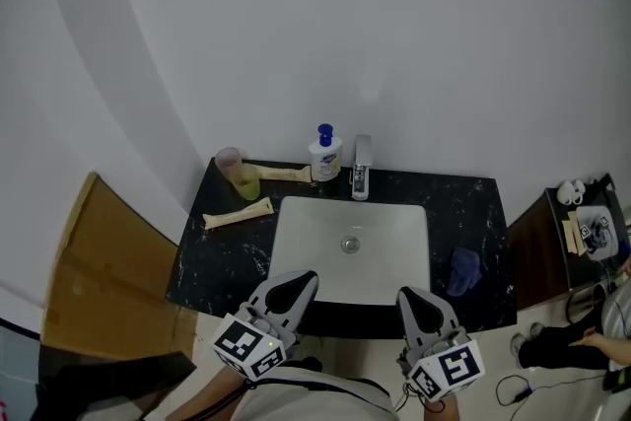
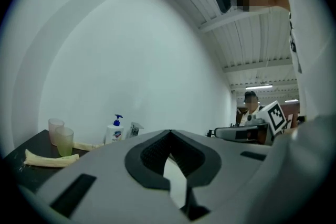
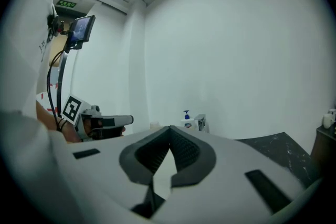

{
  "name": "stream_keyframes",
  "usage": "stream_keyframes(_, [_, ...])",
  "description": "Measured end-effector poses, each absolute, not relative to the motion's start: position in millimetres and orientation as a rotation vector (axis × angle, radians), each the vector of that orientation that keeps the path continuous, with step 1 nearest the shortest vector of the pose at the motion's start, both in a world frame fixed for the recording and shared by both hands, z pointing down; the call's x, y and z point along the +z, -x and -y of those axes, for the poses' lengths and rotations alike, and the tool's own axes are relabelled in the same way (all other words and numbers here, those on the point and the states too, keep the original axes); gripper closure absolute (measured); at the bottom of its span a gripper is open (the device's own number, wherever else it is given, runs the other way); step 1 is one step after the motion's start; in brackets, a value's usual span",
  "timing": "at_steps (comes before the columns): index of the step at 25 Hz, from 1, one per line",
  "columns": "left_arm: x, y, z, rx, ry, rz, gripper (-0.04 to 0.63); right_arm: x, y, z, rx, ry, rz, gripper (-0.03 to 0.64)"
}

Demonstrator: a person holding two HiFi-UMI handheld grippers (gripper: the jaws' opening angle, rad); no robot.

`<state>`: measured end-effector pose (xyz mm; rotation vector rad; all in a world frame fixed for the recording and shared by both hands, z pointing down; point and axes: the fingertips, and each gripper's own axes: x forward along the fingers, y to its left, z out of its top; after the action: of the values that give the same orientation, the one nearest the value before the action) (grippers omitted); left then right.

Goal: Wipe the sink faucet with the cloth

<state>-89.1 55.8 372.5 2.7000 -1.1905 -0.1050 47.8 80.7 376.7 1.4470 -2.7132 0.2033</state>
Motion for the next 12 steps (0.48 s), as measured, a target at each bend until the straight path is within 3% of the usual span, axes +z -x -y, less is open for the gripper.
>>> stream_keyframes(12, [369.4,98.0,19.2,-0.094,-2.735,1.053,0.594,369.8,-11.4,-6.0,0.202,-1.497,2.690,0.612])
